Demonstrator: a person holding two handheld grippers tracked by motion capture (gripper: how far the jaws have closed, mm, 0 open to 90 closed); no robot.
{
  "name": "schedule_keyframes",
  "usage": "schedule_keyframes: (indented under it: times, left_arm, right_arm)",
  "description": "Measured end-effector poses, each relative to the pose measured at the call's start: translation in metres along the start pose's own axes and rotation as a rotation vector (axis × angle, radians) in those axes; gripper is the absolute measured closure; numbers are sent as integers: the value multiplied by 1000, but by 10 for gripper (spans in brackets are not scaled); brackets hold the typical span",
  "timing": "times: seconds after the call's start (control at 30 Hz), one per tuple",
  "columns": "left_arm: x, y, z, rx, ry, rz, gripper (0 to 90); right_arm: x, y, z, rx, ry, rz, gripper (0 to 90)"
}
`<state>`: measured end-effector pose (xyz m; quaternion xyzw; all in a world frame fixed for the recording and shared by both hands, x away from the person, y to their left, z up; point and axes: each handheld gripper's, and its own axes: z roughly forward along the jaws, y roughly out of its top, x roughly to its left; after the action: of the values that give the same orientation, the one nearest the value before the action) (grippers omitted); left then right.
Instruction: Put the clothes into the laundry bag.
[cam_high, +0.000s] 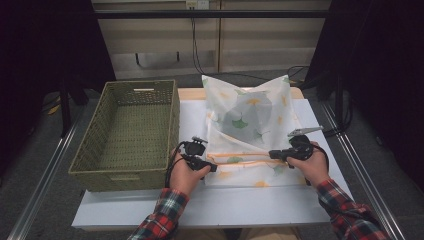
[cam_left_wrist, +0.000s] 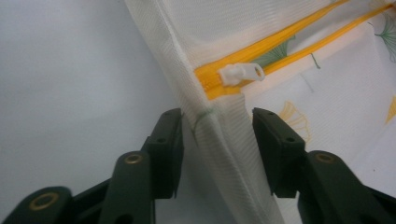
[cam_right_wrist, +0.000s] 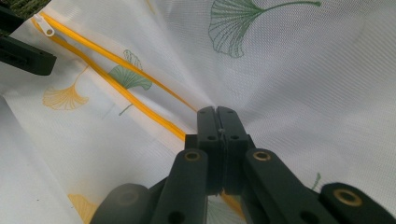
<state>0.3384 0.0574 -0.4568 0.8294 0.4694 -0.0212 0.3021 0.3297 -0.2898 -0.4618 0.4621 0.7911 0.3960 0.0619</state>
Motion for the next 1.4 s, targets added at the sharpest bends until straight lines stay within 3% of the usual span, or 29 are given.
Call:
schedule_keyframes:
  times: [0.2,0.43,0.6,0.87,1.13,1.3,1.4]
  left_arm:
    - [-2,1,-2,-10,6,22,593]
    - [-4,2,-4,0,-12,18,739]
    - [-5,3,-7,11,-26,-14,885]
    - [-7,5,-10,-1,-34,-12,890]
    - [-8,5,-12,1,-33,-4,890]
    - [-9,6,-13,-3,-32,-6,890]
    - [-9,5,-13,-3,-34,-7,890]
  right_arm:
    - [1,0,-1,0,6,0,900]
    - [2,1,-1,-7,-2,-1,899]
    - [1,1,-2,-10,-3,3,897]
    - [3,2,1,0,-2,-10,876]
    - [8,6,0,-36,-9,-3,655]
    - [14,10,4,-39,14,-2,463]
    - [18,13,6,-37,23,-13,402]
